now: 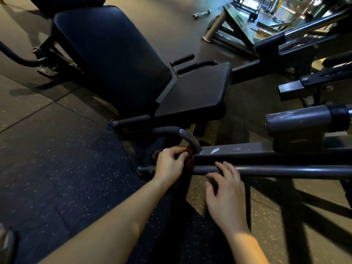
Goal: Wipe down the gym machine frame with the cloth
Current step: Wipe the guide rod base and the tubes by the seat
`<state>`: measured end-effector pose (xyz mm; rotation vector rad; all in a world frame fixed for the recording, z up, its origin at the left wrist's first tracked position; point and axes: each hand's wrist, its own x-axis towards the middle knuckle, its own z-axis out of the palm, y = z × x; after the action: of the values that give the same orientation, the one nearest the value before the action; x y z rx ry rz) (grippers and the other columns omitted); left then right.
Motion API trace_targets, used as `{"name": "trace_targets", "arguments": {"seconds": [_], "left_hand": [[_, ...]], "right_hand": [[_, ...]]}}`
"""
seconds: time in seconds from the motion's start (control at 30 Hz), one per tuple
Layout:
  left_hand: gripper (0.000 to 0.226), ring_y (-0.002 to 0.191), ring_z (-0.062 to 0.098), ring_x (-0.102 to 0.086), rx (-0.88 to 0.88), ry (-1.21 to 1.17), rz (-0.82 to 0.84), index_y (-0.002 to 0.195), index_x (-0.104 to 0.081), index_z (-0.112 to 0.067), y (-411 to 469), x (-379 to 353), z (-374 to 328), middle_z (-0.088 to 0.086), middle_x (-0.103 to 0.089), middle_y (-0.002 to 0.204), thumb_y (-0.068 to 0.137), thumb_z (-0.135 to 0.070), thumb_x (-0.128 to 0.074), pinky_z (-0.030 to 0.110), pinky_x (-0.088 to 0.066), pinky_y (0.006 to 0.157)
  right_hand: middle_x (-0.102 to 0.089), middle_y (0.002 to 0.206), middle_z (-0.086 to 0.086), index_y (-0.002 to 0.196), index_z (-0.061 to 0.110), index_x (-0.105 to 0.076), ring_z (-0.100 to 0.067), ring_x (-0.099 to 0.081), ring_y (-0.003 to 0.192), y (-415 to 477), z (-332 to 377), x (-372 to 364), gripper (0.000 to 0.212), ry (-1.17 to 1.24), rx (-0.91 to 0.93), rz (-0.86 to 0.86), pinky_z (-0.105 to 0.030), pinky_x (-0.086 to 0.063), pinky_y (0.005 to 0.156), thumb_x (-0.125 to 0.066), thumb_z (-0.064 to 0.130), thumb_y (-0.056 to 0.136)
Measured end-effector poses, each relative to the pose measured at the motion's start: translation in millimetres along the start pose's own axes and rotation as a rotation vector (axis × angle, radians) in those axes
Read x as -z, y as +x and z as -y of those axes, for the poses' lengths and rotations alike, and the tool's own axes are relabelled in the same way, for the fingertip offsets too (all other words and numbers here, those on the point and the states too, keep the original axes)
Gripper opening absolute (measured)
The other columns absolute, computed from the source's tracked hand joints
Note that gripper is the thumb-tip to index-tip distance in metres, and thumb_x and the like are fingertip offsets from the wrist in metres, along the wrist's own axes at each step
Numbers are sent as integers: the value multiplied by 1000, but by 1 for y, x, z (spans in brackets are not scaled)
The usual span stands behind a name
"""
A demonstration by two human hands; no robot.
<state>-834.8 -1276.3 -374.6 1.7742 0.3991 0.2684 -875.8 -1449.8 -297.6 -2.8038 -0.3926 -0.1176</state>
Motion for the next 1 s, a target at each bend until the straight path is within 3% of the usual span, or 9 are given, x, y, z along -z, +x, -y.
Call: {"name": "trace_targets", "arguments": {"seconds": [0.1, 0.2, 0.33, 0.5, 0.6, 0.67, 0.83, 1.0], "left_hand": [[23, 116, 8, -62, 26, 86, -54, 115, -77, -31, 18, 4, 9, -15, -69, 116, 96, -32, -64, 36, -49, 106], [23, 113, 17, -59, 73, 134, -82, 113, -78, -27, 15, 3, 14, -10, -57, 108, 94, -34, -67, 45, -49, 102], [20, 104, 14, -61, 29, 103, -89, 108, -79, -25, 9, -1, 9, -12, -59, 100, 92, -34, -72, 39, -51, 96], [19, 102, 15, -67, 228, 50, -182, 105, -80, -27, 24, 5, 11, -7, -68, 104, 90, -37, -72, 37, -55, 94], [21, 101, 15, -62, 141, -9, -144, 109, -79, -18, 11, -9, 3, -3, -61, 106, 92, -29, -73, 31, -51, 96], [20, 99, 15, -65, 131, -13, -125, 107, -80, -20, 10, -11, -2, -3, -67, 105, 92, -32, -73, 32, -53, 94], [16, 94, 24, -72, 360, 82, -205, 98, -81, -27, 31, 14, 12, 0, -77, 93, 88, -36, -73, 34, -57, 85], [17, 93, 11, -68, 305, -19, -214, 107, -80, -19, -6, 21, 22, -6, -74, 100, 93, -27, -74, 28, -55, 88]], "right_hand": [[-47, 152, 9, 118, 28, -70, -8, -23, 151, 0, 1, 1, 23, 34, 0, -4, -46, -27, 122, -65, 26, 95], [-47, 152, 9, 118, 29, -70, -8, -24, 150, -1, 2, 3, 23, 30, 1, -1, -47, -28, 122, -65, 27, 95], [-46, 152, 10, 116, 32, -69, -7, -22, 150, 0, 2, 3, 21, 20, -6, 15, -46, -28, 122, -65, 28, 95], [-43, 154, 12, 118, 32, -68, -5, -17, 151, 0, 8, 4, 22, 32, -27, 33, -45, -25, 124, -63, 29, 97], [-42, 155, 13, 118, 34, -68, -3, -16, 151, -2, 5, 6, 22, -1, -2, 27, -39, -22, 122, -64, 29, 96], [-41, 156, 13, 118, 34, -68, -4, -16, 152, -3, 4, 5, 22, -10, 14, 31, -38, -20, 121, -64, 29, 96], [-39, 158, 12, 118, 31, -68, -2, -16, 152, -5, 5, 7, 22, 72, 3, 32, -40, -19, 125, -63, 26, 97], [-36, 159, 14, 118, 31, -68, 2, -17, 149, -9, -2, 9, 24, 130, 1, -22, -29, -14, 121, -64, 21, 97]]}}
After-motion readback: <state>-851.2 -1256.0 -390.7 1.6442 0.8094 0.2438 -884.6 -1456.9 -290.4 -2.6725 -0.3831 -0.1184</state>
